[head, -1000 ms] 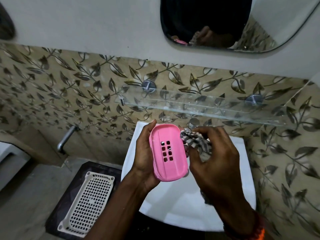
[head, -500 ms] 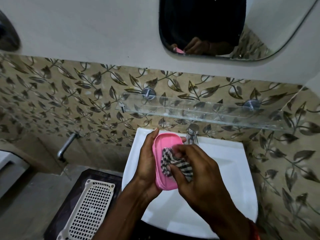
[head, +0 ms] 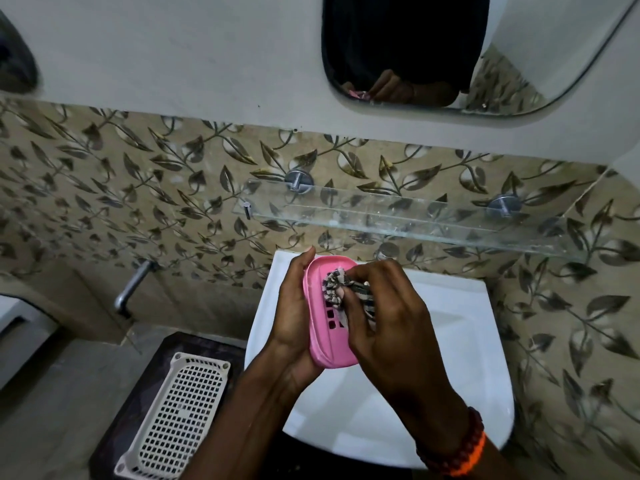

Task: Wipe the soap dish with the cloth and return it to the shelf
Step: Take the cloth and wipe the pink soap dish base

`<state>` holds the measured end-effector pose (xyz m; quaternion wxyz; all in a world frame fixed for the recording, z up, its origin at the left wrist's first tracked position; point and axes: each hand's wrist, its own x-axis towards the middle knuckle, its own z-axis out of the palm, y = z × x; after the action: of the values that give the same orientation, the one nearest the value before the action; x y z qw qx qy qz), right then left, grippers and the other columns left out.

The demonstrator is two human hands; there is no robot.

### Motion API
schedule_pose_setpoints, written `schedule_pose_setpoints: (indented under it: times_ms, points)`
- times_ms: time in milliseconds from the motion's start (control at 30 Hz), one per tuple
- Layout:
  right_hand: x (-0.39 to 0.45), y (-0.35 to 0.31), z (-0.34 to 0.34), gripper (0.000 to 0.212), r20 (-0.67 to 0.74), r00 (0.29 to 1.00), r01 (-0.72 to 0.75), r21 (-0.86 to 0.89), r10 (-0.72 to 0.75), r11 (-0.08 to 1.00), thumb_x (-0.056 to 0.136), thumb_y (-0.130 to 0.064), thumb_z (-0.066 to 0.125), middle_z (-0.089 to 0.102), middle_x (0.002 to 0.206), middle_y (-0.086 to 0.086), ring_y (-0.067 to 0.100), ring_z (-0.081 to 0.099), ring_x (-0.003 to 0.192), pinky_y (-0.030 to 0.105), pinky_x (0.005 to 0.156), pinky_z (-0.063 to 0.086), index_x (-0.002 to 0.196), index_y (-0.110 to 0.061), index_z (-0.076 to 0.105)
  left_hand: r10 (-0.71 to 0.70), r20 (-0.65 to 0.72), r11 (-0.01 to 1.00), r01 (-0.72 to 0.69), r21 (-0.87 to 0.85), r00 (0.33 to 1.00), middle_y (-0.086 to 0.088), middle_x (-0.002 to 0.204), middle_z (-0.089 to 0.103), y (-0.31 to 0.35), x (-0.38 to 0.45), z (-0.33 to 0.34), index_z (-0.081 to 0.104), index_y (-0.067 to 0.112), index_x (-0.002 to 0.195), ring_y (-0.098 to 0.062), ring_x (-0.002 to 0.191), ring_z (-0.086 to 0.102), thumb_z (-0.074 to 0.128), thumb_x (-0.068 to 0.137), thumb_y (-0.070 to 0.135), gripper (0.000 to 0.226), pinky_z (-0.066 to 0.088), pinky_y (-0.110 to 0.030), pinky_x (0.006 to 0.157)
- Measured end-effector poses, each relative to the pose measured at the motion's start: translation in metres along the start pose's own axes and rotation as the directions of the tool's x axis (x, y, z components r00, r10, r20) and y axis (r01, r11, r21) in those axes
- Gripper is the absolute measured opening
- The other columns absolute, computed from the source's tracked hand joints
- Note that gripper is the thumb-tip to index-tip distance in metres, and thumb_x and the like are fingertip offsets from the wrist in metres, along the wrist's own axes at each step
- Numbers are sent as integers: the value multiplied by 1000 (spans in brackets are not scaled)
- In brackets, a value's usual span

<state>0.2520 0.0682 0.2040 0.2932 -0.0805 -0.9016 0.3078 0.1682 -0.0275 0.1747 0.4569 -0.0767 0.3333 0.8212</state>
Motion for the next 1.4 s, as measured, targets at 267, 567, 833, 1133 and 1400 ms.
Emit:
schedule_pose_setpoints:
  times_ms: [267, 567, 833, 1133, 1400]
  points:
    - [-17, -1, -21, 15, 175, 985, 3, -23, 1, 1000, 93, -15, 67, 61, 106, 0, 23, 65, 89, 43, 70, 59, 107, -18, 63, -50, -4, 999, 50, 17, 999, -17, 88, 76, 0, 5, 4, 81, 4, 104, -29, 74, 75, 55, 87, 73, 76, 63, -35, 70]
    - [-6, -3, -11, 21, 203, 966, -136, -123, 159, 983, 96, -26, 63, 60, 109, 1, 24, 64, 96, 39, 80, 56, 117, -19, 63, -24, -18, 1000, 24, 15, 1000, -17, 90, 77, -4, 2, -5, 81, 5, 105, -30, 77, 76, 56, 88, 71, 72, 64, -38, 72]
    - [-4, -4, -25, 18, 139, 967, -184, -194, 213, 963, 95, -27, 64, 58, 112, 1, 25, 65, 91, 45, 74, 58, 111, -19, 61, -13, -12, 1000, 14, 27, 1000, -14, 89, 76, -11, 1, -6, 81, 7, 101, -27, 76, 72, 54, 88, 70, 70, 60, -35, 75]
    - [-11, -19, -14, 18, 271, 946, -132, -176, 176, 976, 99, -33, 56, 59, 121, 3, 26, 63, 103, 40, 84, 54, 112, -21, 60, -47, 13, 999, 47, 10, 999, -17, 93, 78, -13, 3, -5, 79, 2, 109, -30, 83, 77, 59, 87, 68, 73, 64, -37, 78]
    - [8, -19, -8, 17, 58, 966, -246, -110, 254, 963, 96, -23, 63, 63, 109, 5, 26, 64, 97, 44, 82, 55, 110, -14, 65, -35, 45, 998, 32, 60, 998, -13, 95, 79, -20, 4, -1, 80, 6, 101, -26, 89, 77, 59, 95, 58, 57, 62, -34, 82]
